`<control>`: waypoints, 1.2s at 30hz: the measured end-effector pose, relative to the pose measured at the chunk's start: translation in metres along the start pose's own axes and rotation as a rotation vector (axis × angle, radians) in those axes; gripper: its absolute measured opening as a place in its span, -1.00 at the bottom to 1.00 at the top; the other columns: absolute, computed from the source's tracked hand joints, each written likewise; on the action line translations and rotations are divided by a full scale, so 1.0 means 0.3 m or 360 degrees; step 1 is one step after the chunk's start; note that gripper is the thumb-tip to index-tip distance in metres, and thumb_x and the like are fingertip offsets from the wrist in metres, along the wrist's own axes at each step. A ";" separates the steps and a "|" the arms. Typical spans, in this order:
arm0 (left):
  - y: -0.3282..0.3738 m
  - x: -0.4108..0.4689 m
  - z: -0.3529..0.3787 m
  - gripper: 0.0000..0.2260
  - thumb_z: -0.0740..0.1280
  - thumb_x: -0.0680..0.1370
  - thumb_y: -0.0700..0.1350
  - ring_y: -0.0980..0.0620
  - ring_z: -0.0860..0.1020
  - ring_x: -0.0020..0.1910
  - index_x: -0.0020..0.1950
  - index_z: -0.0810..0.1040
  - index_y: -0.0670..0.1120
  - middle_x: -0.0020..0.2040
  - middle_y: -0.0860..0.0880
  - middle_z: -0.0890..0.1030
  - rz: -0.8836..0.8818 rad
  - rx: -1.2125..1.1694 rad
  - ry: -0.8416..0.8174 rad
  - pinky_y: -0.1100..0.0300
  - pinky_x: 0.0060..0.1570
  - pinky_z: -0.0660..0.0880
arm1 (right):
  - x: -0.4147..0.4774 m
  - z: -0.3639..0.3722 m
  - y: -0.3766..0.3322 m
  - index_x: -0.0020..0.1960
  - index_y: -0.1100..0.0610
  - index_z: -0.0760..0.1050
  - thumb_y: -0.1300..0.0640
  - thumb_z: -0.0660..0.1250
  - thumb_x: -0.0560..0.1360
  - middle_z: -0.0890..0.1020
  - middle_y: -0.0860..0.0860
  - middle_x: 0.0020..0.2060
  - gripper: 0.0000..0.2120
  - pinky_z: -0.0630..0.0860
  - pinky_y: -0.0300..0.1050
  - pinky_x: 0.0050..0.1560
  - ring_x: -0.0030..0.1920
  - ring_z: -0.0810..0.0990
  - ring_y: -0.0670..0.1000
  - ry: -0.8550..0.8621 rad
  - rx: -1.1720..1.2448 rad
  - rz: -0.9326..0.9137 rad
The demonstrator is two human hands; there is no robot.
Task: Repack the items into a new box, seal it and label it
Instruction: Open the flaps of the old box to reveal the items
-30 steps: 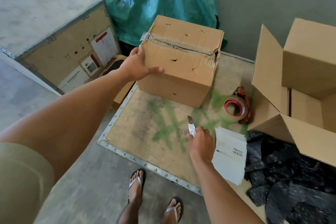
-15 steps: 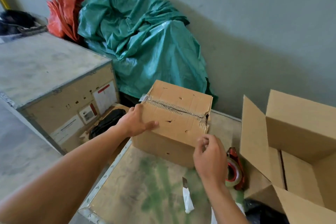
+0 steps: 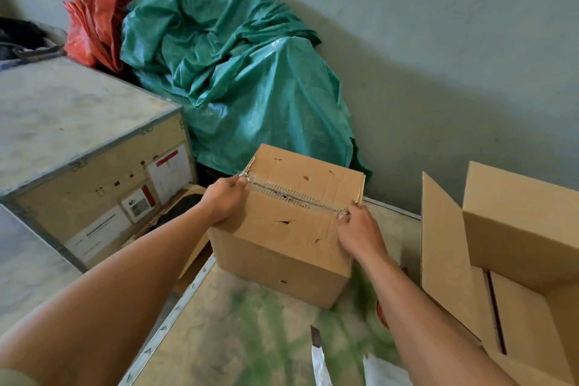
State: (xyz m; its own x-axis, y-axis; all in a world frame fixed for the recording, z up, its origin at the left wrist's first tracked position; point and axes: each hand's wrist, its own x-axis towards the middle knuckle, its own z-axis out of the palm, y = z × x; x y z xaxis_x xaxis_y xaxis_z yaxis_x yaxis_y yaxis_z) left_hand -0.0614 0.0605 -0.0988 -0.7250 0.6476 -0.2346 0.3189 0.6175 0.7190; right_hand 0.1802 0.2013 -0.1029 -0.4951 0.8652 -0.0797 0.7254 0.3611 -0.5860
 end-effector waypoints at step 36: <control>-0.025 -0.025 0.028 -0.65 0.20 0.69 0.01 -0.02 0.50 0.22 0.49 0.44 0.07 0.34 -0.05 0.55 0.0244 -0.0174 0.0182 0.03 0.25 0.39 | -0.014 -0.048 -0.005 0.10 0.04 0.44 0.13 0.37 0.60 0.41 -0.03 0.25 -0.87 0.38 -0.15 0.08 0.23 0.42 -0.04 -0.0041 0.0253 -0.0136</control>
State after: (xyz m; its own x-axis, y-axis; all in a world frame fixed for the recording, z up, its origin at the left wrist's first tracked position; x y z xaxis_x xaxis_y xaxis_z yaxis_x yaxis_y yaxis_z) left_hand -0.0533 0.0548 -0.1079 -0.7395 0.6716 -0.0455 0.3675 0.4595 0.8086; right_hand 0.1883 0.2021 -0.0901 -0.5651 0.8239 -0.0436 0.5966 0.3715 -0.7114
